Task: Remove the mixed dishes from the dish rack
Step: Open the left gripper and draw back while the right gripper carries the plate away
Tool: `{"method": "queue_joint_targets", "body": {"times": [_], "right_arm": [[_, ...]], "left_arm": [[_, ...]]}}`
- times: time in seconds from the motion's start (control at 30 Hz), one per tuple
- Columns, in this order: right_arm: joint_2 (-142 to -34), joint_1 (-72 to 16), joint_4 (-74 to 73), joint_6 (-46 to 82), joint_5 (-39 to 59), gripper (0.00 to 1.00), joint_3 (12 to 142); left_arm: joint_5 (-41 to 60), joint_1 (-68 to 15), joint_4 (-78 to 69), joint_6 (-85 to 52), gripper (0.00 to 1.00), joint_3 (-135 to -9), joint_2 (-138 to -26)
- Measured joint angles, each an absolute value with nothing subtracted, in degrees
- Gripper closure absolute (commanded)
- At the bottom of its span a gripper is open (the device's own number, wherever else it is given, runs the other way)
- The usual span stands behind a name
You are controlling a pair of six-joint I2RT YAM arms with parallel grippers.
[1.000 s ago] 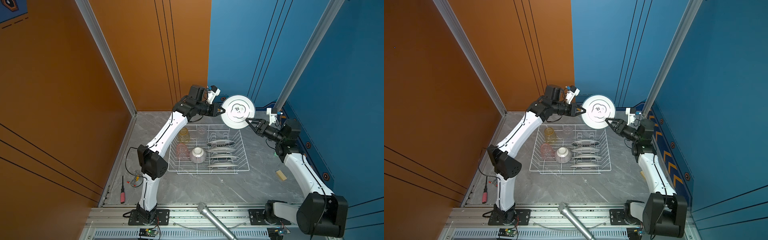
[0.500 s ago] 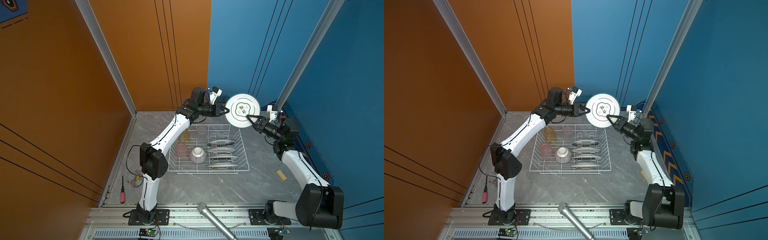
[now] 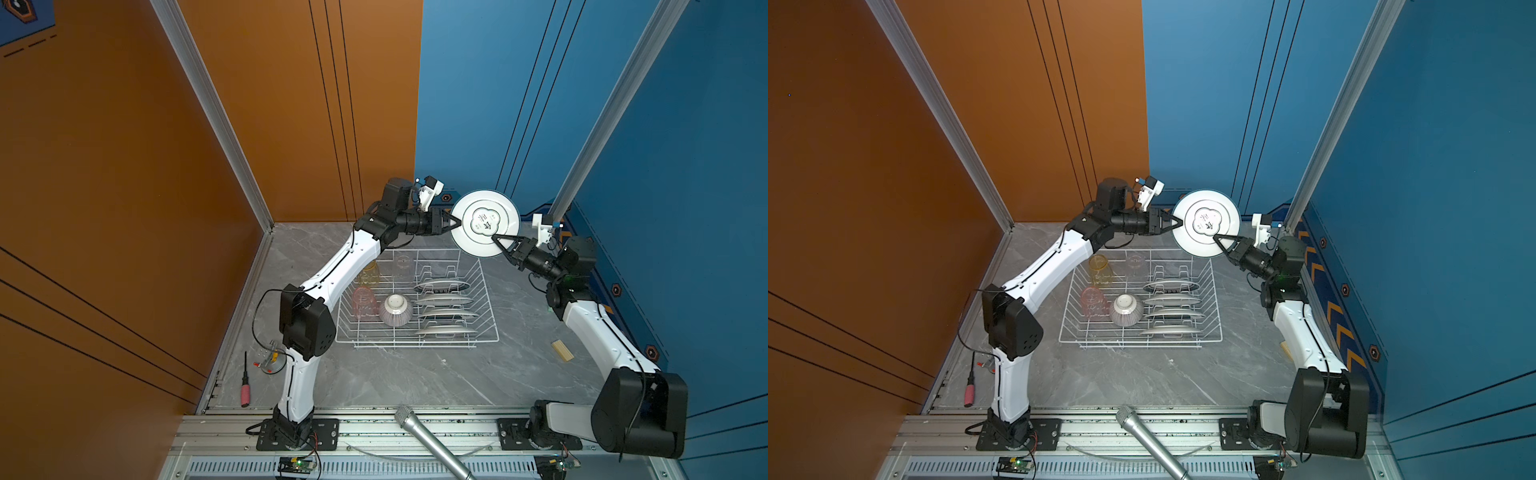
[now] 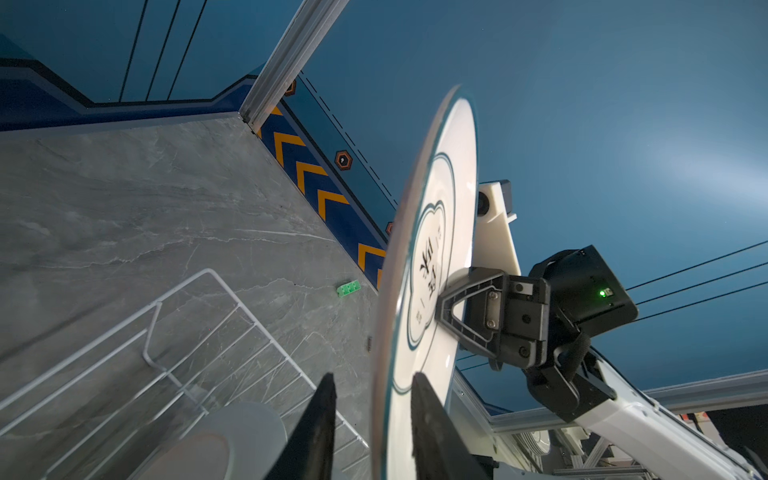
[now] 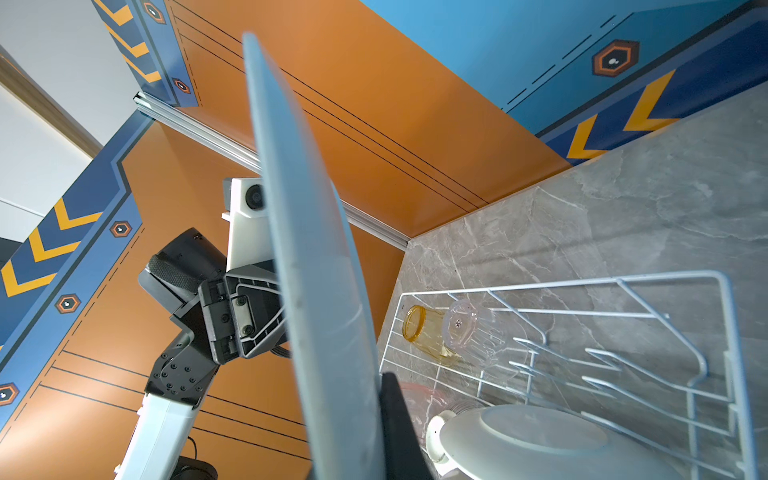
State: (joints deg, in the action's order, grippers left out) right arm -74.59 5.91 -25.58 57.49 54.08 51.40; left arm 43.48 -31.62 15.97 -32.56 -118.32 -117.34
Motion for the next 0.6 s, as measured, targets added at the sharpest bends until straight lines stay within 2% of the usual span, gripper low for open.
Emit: {"method": "queue_joint_targets", "body": {"times": [0.23,0.4,0.6], "right_arm": [[-74.41,10.94,-15.86,54.02,51.66,1.0,52.95],[-74.37,15.0,2.63,41.95,42.41,1.0,58.33],[-75.59,18.76,14.15,32.73,33.39,1.0,59.02]], "left_arm": [[37.71,-31.55,19.14,-27.4,0.57,-112.73,-112.9],[27.66,-31.31,27.09,-19.79,0.57,-110.89,-106.85],[16.91,-28.99,34.2,-13.67,0.57,-106.89,-99.29]]}}
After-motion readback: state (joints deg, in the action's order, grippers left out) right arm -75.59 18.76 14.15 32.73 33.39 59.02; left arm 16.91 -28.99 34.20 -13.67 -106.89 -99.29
